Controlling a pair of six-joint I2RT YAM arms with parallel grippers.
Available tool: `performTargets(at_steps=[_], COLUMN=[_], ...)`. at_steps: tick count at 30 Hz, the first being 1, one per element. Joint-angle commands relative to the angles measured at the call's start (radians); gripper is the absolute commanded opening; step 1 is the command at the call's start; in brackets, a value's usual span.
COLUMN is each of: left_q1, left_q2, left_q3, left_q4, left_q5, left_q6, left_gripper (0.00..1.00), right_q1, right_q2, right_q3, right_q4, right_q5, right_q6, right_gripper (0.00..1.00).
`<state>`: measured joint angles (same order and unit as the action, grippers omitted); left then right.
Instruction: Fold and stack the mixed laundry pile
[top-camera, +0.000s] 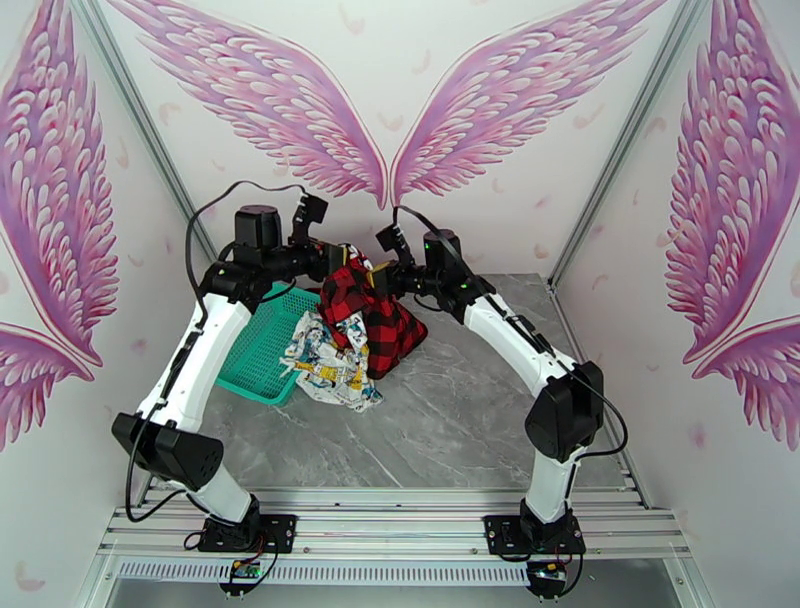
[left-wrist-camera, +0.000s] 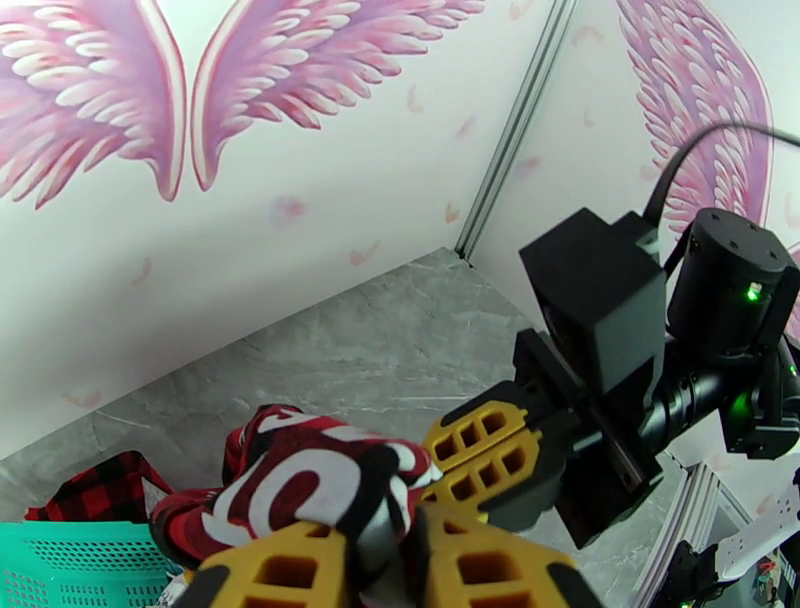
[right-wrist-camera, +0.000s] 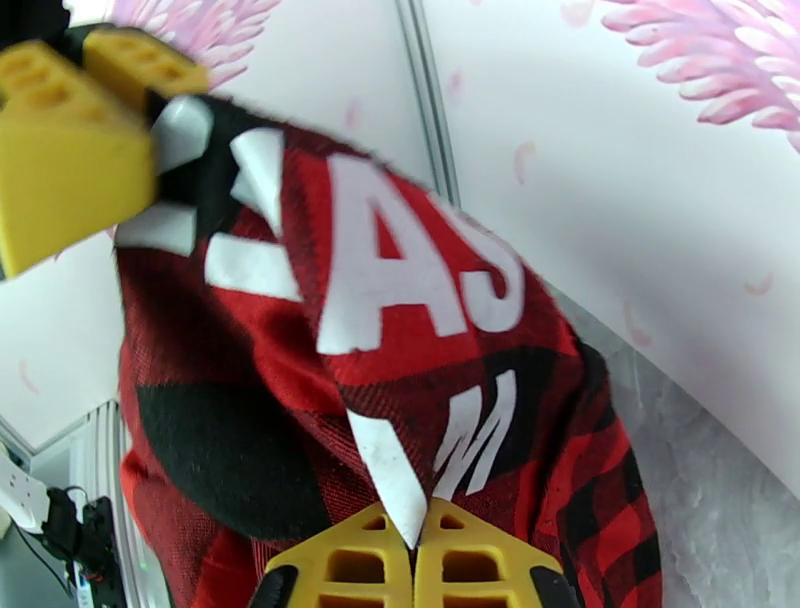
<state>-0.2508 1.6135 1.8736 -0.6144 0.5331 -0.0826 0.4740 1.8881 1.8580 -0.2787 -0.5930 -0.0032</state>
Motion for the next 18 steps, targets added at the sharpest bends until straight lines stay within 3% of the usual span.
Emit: performTargets(at_steps=[1,2,5,13,15,18], left_q1=[0.028,0.033,0.040,0.016,0.012,0.001], left_q2=[-0.104,-0.124,-0.202,-0.373,-0.370,-0.334], left_q3=[-0.090,-0.122,-0.284,-0.768,-0.824,-0.822], left_q4=[0.077,0.070,0.072,0.165,0.197,0.186], left_q5=[-0.032,-0.072,-0.208,-0.369,-0.374,-0.405], left_q6=[-0.033,-0.034,-0.031,-0.052,-0.066,-0.061], left_gripper=[0.60,0.69,0.75,0.93,0.99,0.99], right_q1=[0.001,0.003,0.000,0.000,0.000,-0.002], right_q2=[0.009,0.005,-0.026,-0.021,-0.013,-0.021], right_q3=[0.082,0.093,0.119,0.409,0.483,0.575], right_q4=[-0.016,-0.026,-0.051,-0.204,-0.245,-0.307], right_q5=[0.077,0.120,0.268,0.348,0.408,0.564], right_q6=[0.038,0.046,0.087,0.130,0.128,0.114], right_gripper=[0.00,0.00,0.00,0.00,0.00,0.00])
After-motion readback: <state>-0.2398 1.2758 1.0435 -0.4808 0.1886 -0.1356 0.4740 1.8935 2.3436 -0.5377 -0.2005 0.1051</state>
